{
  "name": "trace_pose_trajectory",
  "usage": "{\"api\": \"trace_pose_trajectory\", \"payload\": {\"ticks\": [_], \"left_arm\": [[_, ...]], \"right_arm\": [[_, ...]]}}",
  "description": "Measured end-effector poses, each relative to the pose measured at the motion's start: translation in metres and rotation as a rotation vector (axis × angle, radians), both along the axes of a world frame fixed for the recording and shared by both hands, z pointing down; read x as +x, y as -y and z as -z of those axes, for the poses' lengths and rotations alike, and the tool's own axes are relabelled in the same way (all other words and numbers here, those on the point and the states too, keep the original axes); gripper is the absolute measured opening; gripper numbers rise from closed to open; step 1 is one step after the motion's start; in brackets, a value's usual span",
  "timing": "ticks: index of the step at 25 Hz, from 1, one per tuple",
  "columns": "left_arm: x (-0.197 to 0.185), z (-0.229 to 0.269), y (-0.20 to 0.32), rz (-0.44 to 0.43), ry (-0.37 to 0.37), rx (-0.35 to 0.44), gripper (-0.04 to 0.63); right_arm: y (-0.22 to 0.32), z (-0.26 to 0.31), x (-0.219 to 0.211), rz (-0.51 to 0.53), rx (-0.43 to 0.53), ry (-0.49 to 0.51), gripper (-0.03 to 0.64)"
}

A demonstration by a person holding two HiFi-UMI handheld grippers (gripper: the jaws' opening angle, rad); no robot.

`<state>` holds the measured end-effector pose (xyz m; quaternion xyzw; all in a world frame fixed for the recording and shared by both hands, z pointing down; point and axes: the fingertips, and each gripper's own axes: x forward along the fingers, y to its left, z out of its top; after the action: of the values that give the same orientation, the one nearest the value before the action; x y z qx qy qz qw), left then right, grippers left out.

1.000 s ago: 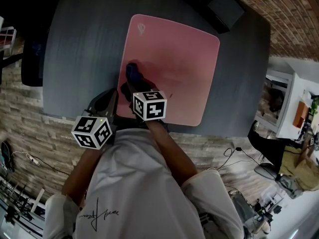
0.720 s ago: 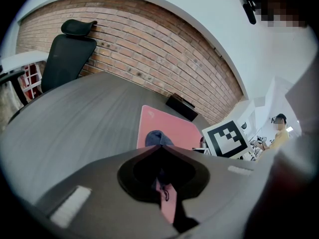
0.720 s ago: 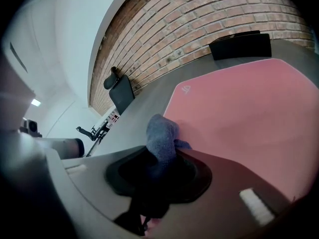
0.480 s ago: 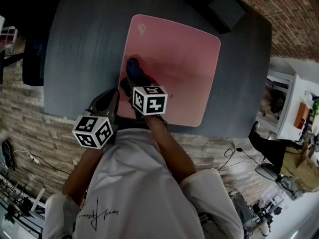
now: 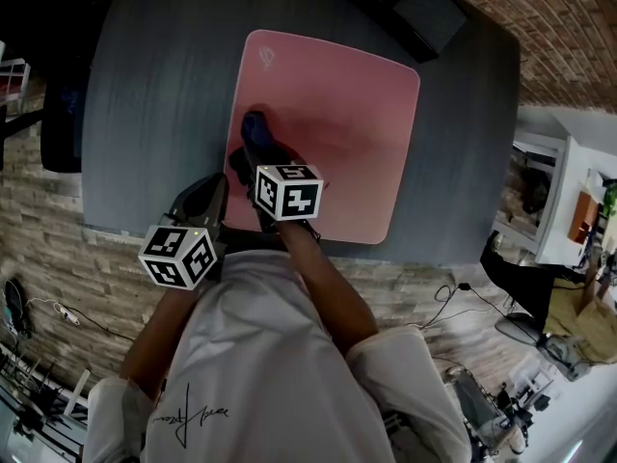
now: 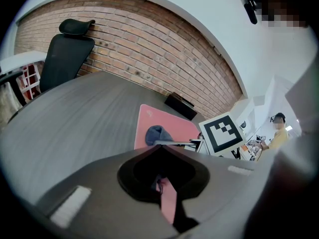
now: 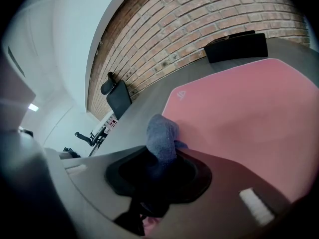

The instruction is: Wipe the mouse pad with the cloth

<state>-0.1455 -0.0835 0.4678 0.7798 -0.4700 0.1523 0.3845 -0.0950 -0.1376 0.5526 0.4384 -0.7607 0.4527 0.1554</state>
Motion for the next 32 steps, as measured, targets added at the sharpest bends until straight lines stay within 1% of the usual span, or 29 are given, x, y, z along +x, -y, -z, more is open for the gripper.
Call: {"api": "trace_pose_trajectory", "payload": {"ticks": [10,16,32], "left_arm": [[0.005,0.001,-0.006,-0.015,-0.013,0.009,0.014],[0.007,0.0,-0.006,-0.008,-0.017,0.01,0.015],[0.025,0.002,-0.008,-0.036,-0.037,0.016,0.014]], "right_arm": [[0.007,0.0,0.024,-0.076,-0.006,-0.006,0.106],[0.007,-0.001,0.039,-0.091,-0.005,-0.021,0.106],[-0.002,-0.003,0.069,-0.137,-0.015,-0.027,0.107]]}}
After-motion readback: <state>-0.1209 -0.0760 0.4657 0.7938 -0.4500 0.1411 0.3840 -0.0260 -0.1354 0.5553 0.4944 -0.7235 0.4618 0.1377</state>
